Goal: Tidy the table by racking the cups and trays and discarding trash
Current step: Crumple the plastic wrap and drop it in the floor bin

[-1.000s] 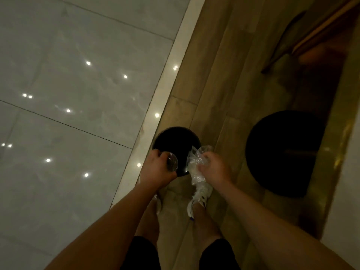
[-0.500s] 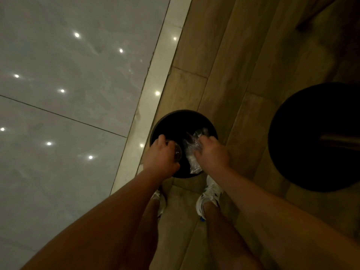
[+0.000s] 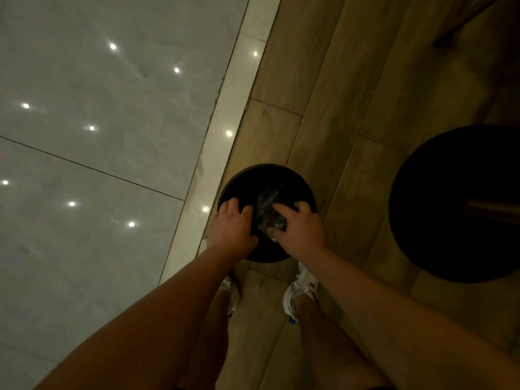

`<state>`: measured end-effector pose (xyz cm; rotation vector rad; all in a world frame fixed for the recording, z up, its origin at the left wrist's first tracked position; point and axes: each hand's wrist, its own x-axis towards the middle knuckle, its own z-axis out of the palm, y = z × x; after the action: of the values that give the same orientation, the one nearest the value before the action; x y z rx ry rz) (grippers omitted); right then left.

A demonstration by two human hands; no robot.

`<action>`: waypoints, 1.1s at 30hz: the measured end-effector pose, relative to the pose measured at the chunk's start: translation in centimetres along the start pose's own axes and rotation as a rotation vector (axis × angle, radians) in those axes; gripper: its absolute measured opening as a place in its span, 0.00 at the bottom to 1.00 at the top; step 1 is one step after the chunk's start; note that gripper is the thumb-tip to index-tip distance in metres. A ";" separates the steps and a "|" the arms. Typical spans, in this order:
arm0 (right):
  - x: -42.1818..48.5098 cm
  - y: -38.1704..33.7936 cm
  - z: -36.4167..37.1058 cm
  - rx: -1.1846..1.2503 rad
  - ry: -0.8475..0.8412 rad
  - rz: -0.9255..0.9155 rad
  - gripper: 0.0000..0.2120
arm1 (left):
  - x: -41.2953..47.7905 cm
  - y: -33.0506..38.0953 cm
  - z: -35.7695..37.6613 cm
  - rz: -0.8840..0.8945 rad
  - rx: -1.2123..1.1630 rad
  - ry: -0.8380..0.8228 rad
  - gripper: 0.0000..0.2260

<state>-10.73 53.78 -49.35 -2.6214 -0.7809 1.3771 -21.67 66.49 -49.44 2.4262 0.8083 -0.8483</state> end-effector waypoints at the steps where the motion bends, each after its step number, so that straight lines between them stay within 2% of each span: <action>1: -0.3 -0.1 -0.2 0.005 0.004 0.005 0.30 | -0.2 0.0 -0.3 0.001 -0.001 -0.006 0.27; 10: -5.0 -1.1 -4.0 0.127 -0.044 0.045 0.24 | -4.2 2.0 -5.5 0.002 0.020 -0.099 0.20; 15: -11.1 -1.8 -8.0 0.214 -0.096 0.092 0.23 | -10.2 3.4 -10.2 -0.009 -0.027 -0.092 0.18; 20: -19.6 -2.4 -13.3 0.243 -0.076 0.078 0.22 | -18.5 6.0 -15.7 -0.017 -0.047 -0.069 0.17; 28: -32.3 -2.1 -18.7 0.215 0.077 -0.029 0.22 | -28.3 9.2 -20.2 0.095 -0.051 -0.014 0.18; 33: -39.6 -1.9 -16.7 0.313 0.207 0.102 0.25 | -32.2 9.5 -20.1 0.263 0.034 -0.080 0.20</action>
<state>-16.77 39.45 -9.28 -2.5275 -0.3765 1.1172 -27.86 58.85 -11.57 2.4406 0.4362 -0.8553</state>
